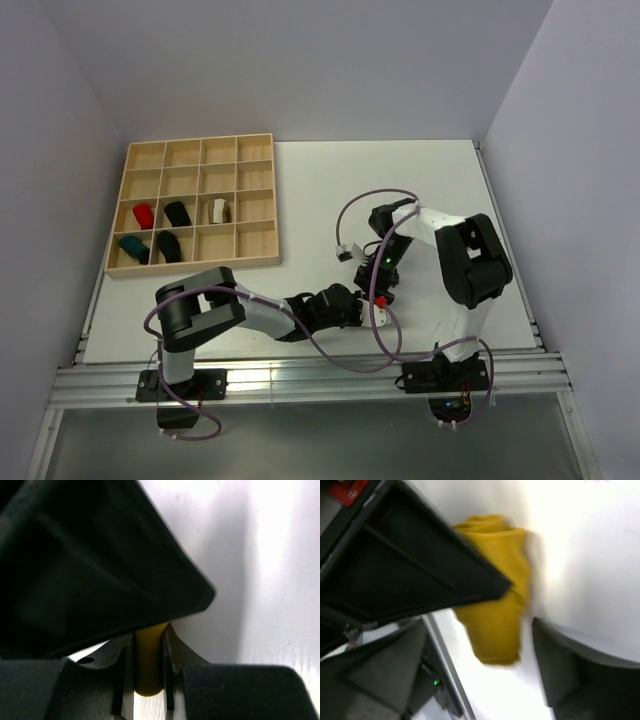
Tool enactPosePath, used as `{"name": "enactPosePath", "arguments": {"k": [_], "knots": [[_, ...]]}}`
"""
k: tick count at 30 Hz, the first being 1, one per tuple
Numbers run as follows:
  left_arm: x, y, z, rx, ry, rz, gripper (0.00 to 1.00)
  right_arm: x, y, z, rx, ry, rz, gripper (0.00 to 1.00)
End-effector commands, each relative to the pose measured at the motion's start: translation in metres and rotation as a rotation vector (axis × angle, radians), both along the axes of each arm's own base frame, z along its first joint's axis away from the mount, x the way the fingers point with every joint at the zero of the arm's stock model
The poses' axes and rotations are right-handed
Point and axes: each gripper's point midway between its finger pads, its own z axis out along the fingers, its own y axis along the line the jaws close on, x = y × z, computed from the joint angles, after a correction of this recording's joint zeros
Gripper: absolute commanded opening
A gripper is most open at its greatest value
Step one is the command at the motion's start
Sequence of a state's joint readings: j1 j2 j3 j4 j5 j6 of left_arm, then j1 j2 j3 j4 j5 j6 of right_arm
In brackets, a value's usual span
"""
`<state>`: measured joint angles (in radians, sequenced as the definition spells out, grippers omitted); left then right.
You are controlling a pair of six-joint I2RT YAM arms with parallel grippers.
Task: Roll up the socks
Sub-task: Pick up the sock at the center of the board, then place the sock in the storage box.
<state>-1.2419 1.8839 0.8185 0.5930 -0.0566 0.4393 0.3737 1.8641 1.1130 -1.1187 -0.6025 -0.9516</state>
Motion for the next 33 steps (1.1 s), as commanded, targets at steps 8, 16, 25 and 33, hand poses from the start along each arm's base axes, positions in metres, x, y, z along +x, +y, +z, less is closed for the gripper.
{"name": "enactPosePath", "arguments": {"k": [8,16,25,33], "knots": [[-0.007,0.007,0.002,-0.043,0.123,0.069,0.0,0.052,-0.006,0.088,0.139,-0.244,-0.159,1.0],[0.031,0.023,0.058,-0.221,0.201,0.31,0.0,0.118,-0.045,0.126,0.095,-0.409,-0.453,1.0],[0.109,0.15,0.129,-0.409,0.286,1.009,0.0,0.157,-0.054,0.149,0.067,-0.557,-0.634,1.0],[0.12,0.333,0.151,-0.276,0.058,1.77,0.0,0.173,-0.052,0.162,0.08,-0.573,-0.666,1.0]]}}
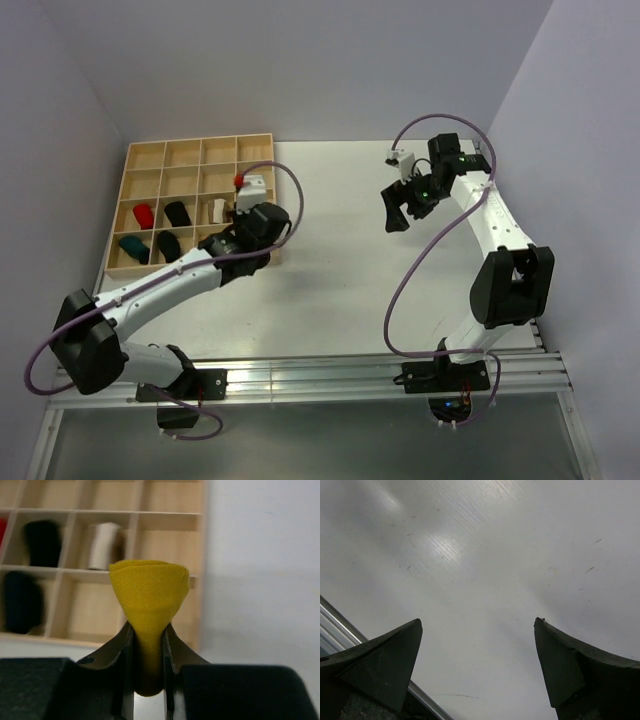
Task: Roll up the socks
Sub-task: Place the sock in the storage box.
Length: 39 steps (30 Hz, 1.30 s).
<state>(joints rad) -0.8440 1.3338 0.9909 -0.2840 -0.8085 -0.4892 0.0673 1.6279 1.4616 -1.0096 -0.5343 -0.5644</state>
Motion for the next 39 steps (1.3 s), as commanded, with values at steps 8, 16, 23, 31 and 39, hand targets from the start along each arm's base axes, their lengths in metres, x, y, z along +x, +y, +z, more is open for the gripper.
{"name": "enactPosePath", "arguments": {"k": [8,16,23,31,39], "knots": [[-0.037,0.161,-0.057,0.463,0.294,0.658,0.0,0.019,0.005,0.021,0.023,-0.069,-0.021,1.0],[-0.006,0.155,-0.099,0.378,0.357,0.584,0.0,0.013,0.002,0.013,0.016,-0.072,-0.024,1.0],[0.015,0.139,-0.108,0.301,0.358,0.502,0.0,0.011,-0.001,0.008,-0.005,-0.083,-0.031,1.0],[0.027,0.128,-0.134,0.263,0.437,0.437,0.0,0.008,-0.004,-0.001,-0.018,-0.072,-0.036,1.0],[0.037,0.105,-0.153,-0.009,0.468,0.298,0.0,0.004,-0.005,-0.006,-0.025,-0.071,-0.033,1.0]]}}
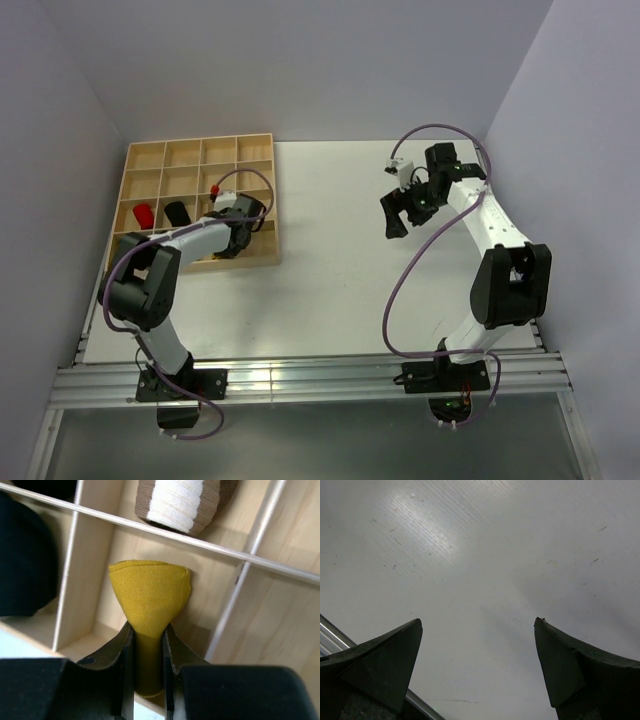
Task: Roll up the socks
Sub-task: Place the sock in the storage box.
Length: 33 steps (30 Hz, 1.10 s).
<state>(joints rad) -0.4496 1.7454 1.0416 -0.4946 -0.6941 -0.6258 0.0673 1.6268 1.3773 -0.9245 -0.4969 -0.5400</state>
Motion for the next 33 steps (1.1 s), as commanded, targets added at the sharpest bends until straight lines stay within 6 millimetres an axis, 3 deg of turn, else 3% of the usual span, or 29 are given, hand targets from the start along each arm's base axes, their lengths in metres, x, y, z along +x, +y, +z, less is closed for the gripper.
{"name": "enactPosePath", "arguments": {"k": [1,10,14,15,18,22,33], "knots": [[0.014,-0.023,-0.001,-0.226,-0.042,-0.055,0.0,0.003,0.0,0.017,0.0,-0.079,-0.001,1.0],[0.011,-0.012,-0.018,-0.377,0.015,-0.01,0.01,0.0,-0.002,0.011,-0.011,-0.066,-0.005,1.0],[0.006,-0.009,-0.018,-0.443,0.005,-0.015,0.17,-0.001,-0.003,0.009,-0.016,-0.062,-0.008,1.0],[0.005,-0.007,-0.019,-0.447,0.008,-0.026,0.25,-0.001,-0.003,0.01,-0.016,-0.063,-0.008,1.0],[0.001,-0.008,-0.018,-0.453,0.012,-0.048,0.34,-0.001,-0.003,0.008,-0.026,-0.063,-0.007,1.0],[0.001,-0.006,-0.014,-0.439,0.002,-0.06,0.41,-0.002,-0.002,0.007,-0.034,-0.063,-0.006,1.0],[0.009,0.006,0.026,-0.381,-0.062,-0.037,0.56,0.002,-0.001,0.008,-0.046,-0.071,-0.014,1.0]]}}
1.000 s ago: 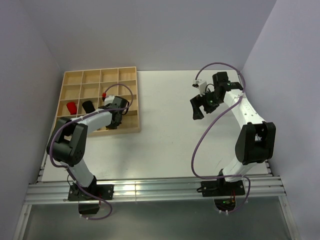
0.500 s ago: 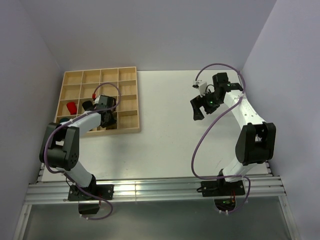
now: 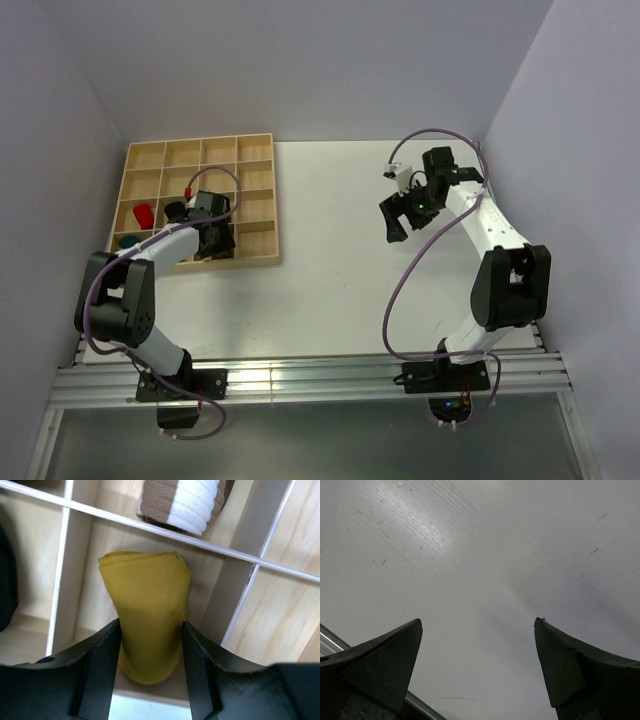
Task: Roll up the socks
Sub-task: Place the sock in the storage box, then reset both arms
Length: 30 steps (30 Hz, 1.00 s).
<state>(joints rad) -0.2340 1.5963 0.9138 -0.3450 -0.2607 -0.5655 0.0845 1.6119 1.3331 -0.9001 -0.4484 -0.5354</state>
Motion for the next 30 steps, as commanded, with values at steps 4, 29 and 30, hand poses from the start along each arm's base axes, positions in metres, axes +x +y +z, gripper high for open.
{"name": "enactPosePath", "arguments": {"k": [4,29,30], "knots": [[0.008,0.003,0.041,0.012,-0.072,0.005,0.57,0.008,0.001,0.019,-0.004,-0.082,-0.01,1.0],[0.033,-0.178,0.262,-0.277,-0.542,-0.432,0.57,0.008,0.006,0.142,0.112,-0.401,-0.138,1.0],[0.033,-0.186,0.267,-0.292,-0.554,-0.455,0.57,0.004,0.004,0.153,0.119,-0.436,-0.159,1.0]]}}
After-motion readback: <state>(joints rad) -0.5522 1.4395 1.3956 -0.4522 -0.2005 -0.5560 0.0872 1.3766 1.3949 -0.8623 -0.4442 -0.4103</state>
